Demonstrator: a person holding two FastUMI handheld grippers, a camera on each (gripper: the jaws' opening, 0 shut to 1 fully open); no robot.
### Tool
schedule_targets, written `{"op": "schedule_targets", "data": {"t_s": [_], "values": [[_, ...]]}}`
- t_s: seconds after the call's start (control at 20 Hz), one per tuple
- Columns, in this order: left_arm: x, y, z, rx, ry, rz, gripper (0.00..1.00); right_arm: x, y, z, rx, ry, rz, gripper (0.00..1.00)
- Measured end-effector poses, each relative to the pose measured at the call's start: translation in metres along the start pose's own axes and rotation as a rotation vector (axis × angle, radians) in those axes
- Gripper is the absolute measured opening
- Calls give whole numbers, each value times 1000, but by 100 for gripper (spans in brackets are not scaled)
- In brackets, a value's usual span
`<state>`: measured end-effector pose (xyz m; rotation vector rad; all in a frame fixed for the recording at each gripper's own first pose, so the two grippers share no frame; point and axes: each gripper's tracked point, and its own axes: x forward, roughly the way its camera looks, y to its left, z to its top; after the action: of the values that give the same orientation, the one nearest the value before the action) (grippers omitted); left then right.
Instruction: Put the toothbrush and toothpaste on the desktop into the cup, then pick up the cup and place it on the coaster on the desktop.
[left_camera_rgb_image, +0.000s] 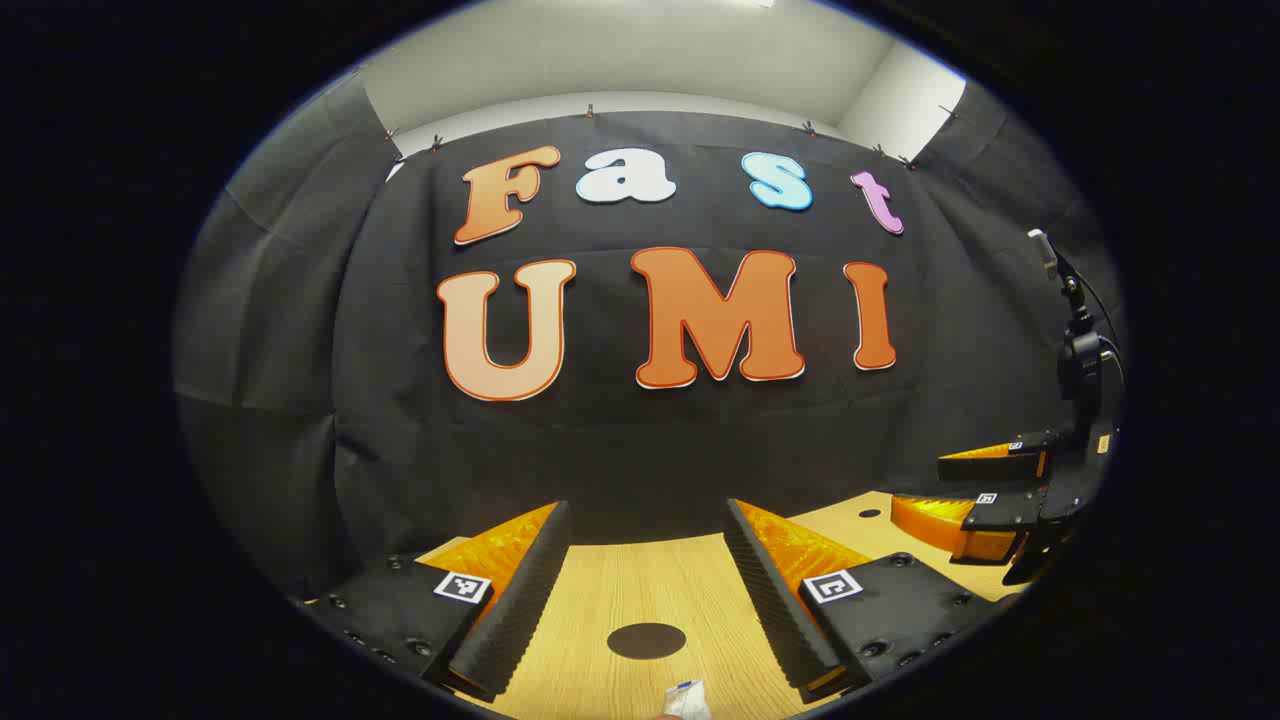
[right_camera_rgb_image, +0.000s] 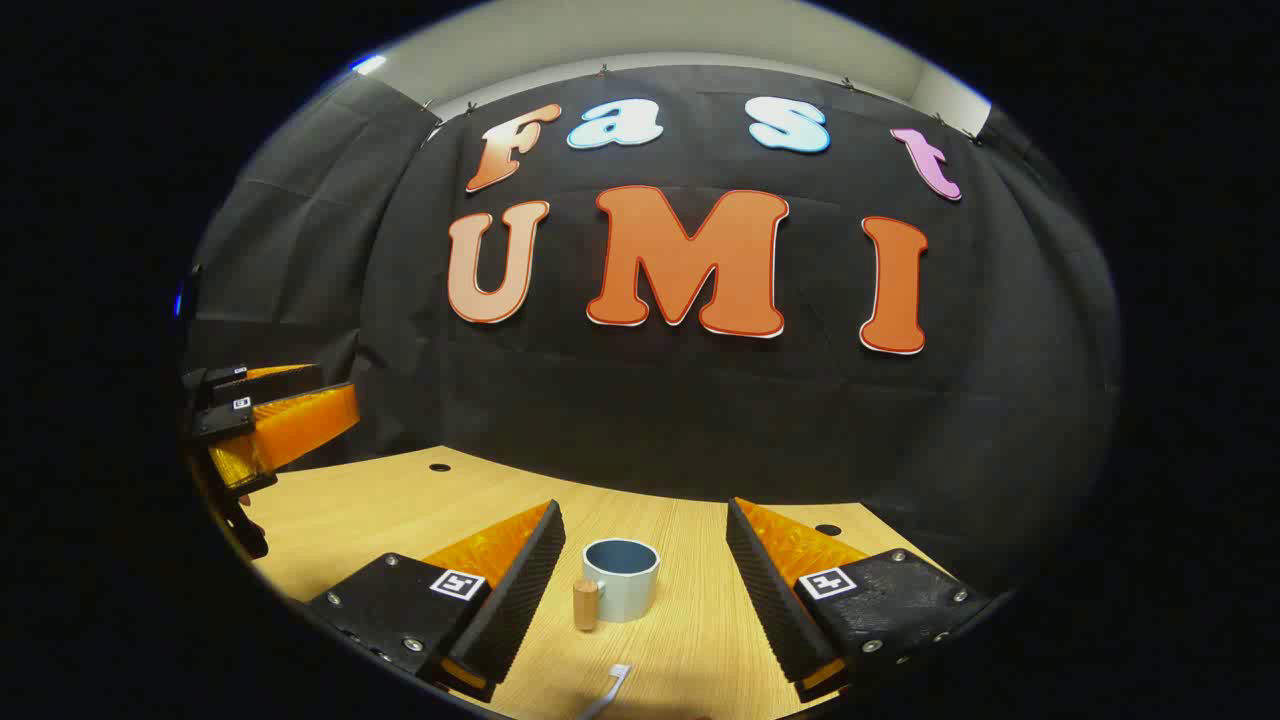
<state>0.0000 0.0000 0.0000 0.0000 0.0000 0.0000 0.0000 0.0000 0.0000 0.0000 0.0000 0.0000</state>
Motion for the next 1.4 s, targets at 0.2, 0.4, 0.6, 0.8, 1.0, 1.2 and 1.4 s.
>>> {"op": "schedule_targets", "data": {"t_s": [0.2,0.4,0.6,0.8,1.0,1.2,1.4], "values": [[-2,-9,2,2,-1,6,99,-5,-3,2,35,8,21,98],[-1,-13,1,-23,2,11,100,-9,-7,0,53,14,28,98],[5,-14,-6,-38,14,25,100,-10,-7,-7,38,19,44,98],[18,-17,-21,-61,27,27,100,0,-7,-15,35,25,63,98],[36,-7,-32,-70,28,51,100,20,-10,-17,30,38,71,98],[47,3,-30,-56,31,64,100,36,-11,-16,66,67,85,98],[55,7,-38,-75,60,70,100,40,-16,-26,78,130,77,98]]}}
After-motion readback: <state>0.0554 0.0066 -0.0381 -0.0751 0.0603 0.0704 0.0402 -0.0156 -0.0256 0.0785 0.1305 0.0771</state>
